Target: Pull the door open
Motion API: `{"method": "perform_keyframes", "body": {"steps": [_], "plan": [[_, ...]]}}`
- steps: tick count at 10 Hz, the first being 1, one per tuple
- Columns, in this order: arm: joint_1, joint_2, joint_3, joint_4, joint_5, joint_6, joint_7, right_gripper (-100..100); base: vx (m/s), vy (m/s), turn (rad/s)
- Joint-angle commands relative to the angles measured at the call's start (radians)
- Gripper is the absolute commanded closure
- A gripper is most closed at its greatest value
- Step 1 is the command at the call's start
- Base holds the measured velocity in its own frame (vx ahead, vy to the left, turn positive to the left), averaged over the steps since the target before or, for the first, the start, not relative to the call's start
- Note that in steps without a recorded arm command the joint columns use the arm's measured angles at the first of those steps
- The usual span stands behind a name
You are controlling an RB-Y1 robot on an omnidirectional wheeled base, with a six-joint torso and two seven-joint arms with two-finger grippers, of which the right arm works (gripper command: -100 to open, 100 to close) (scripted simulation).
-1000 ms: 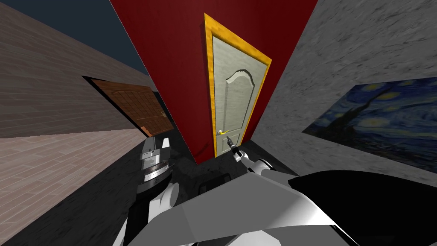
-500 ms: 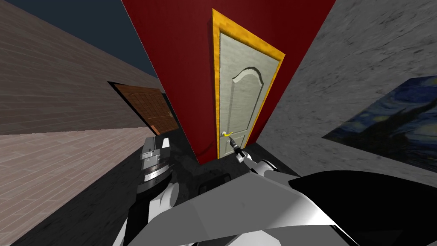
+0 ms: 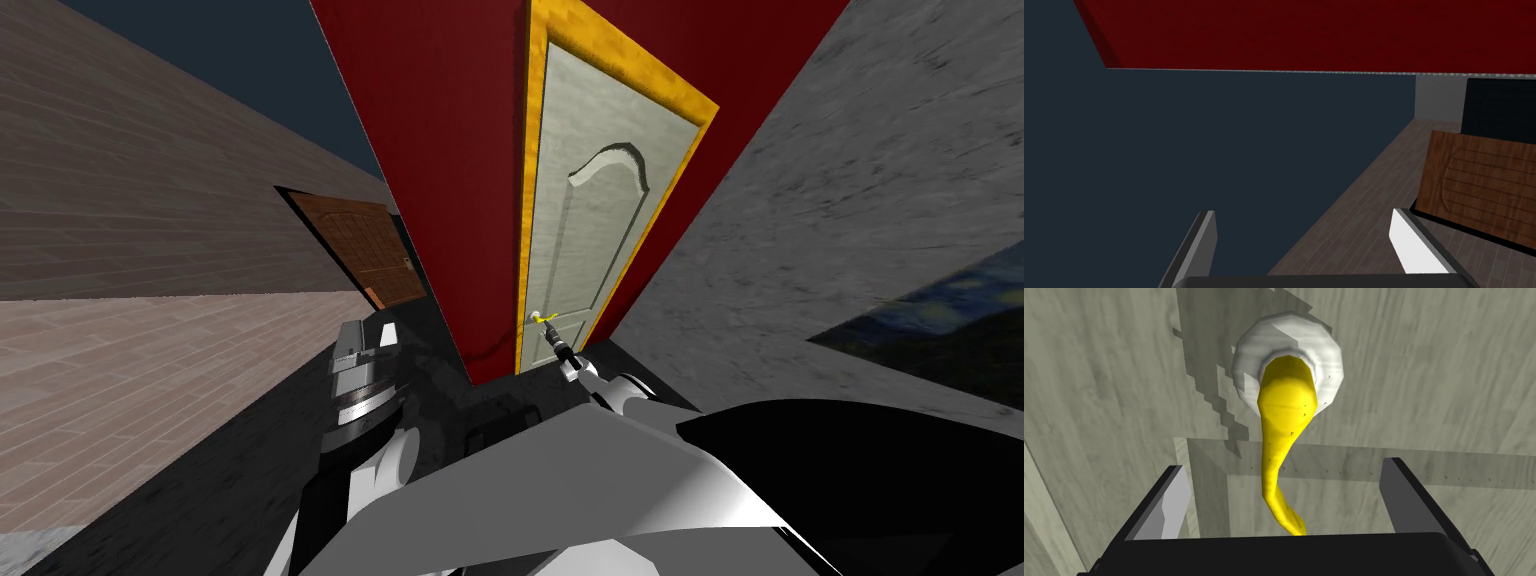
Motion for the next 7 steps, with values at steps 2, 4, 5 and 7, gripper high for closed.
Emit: {"method": "perform_keyframes", "body": {"steps": [2,4,5,7], "plan": [[0.017,-0.032,-0.017,0.016,-0.013,-0.021,-0.017,-100,0.099,0.014,0.184],[0.036,-0.063,-0.034,0.026,-0.026,-0.039,-0.033,-100,0.076,0.025,0.125],[0.035,-0.063,-0.034,0.056,-0.026,-0.039,-0.033,-100,0.131,0.020,0.129],[0.036,-0.063,-0.034,0.092,-0.026,-0.039,-0.033,-100,0.048,0.003,-0.024]]}}
